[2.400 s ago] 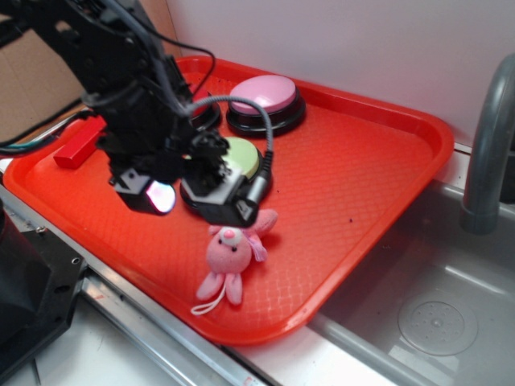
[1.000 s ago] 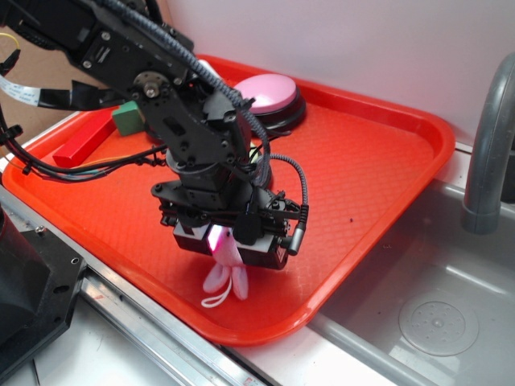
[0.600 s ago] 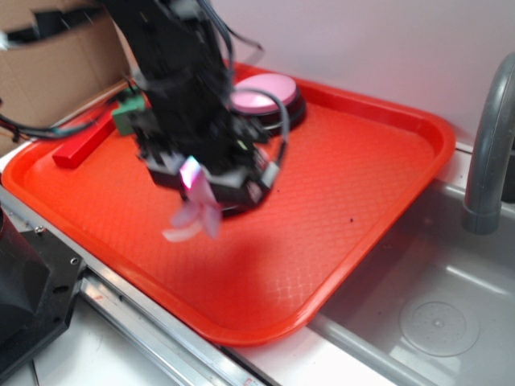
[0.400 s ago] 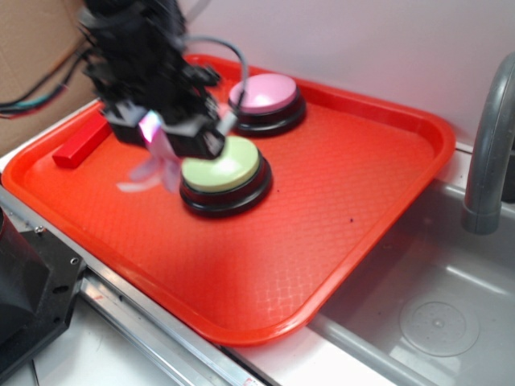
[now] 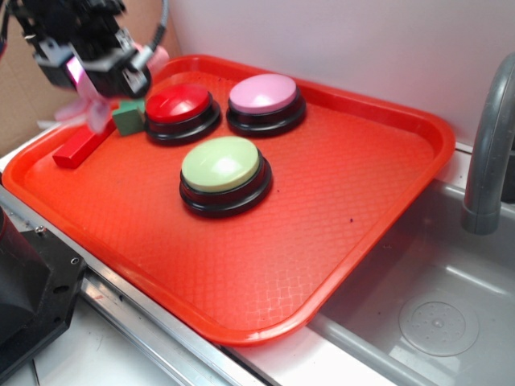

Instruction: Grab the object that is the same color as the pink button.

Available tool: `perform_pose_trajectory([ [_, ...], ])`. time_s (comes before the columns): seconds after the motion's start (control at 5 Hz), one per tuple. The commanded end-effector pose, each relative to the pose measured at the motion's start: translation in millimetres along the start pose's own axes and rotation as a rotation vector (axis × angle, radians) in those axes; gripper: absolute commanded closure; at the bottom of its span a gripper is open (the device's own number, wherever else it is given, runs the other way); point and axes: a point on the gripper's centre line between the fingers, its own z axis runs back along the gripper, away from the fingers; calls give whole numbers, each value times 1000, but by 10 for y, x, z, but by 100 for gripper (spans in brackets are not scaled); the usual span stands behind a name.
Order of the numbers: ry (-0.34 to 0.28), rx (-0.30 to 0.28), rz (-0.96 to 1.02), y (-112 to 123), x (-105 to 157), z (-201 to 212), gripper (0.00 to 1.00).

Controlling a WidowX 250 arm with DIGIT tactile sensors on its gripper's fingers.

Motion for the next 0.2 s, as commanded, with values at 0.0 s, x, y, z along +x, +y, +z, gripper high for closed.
perform_pose_trajectory([
  [0.0, 9, -27, -79, 185, 149, 239, 100],
])
